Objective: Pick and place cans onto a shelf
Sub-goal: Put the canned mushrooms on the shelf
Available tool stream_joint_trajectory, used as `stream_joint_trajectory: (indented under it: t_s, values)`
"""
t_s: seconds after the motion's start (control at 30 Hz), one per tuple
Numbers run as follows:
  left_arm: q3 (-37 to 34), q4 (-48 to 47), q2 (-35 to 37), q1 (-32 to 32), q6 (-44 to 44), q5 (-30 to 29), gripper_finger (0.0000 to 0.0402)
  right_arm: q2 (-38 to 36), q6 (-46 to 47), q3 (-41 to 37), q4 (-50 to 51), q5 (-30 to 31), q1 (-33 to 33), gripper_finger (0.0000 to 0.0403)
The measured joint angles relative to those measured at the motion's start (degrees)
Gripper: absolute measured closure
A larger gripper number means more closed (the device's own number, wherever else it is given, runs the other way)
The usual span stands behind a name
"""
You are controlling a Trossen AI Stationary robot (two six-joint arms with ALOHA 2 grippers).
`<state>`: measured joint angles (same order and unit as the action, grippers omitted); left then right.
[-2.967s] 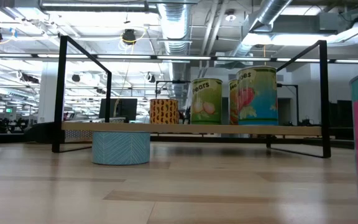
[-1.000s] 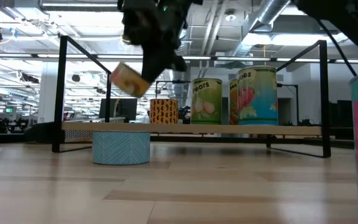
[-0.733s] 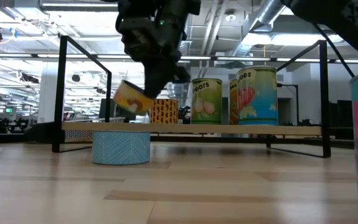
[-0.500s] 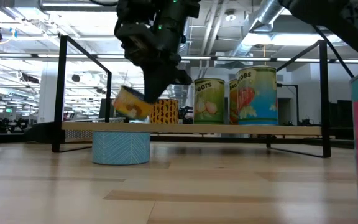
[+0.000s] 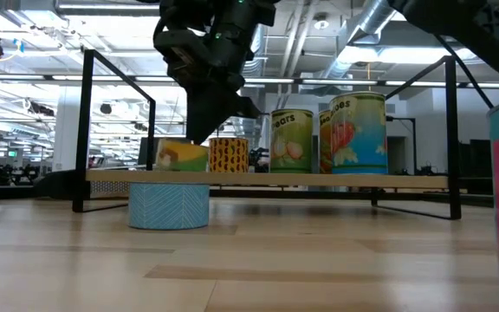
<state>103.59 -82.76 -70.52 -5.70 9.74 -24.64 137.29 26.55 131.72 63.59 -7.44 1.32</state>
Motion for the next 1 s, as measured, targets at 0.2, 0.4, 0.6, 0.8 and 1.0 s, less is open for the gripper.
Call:
stream_joint_trajectory:
  t_s: [0.2,0.4,0.6,0.8,1.0]
  values:
    - [0.0,-0.02,0.0,0.01,0.0,0.02,0.0294,-0.65,-1.15,0.57,-1.92,0.0,0.39,0.0312]
    - [0.0,-0.09,0.0,0.01,-0.02,0.07,0.0294,-2.71,-11.79,2.55,-2.68,2.5,-1.57,0.0318]
    - [0.0,-0.39,0.0,-0.01,-0.02,0.28,0.0294,-2.99,-27.55,2.06,1.47,9.83,-5.04,0.0331]
    - [0.0,-0.39,0.0,-0.01,-0.48,0.28,0.0294,-2.99,-28.5,2.05,6.13,10.25,-5.45,0.0349]
    - [0.0,-0.33,0.0,0.01,-0.48,0.28,0.0294,-2.99,-28.11,0.23,5.87,10.77,-4.61,0.0387]
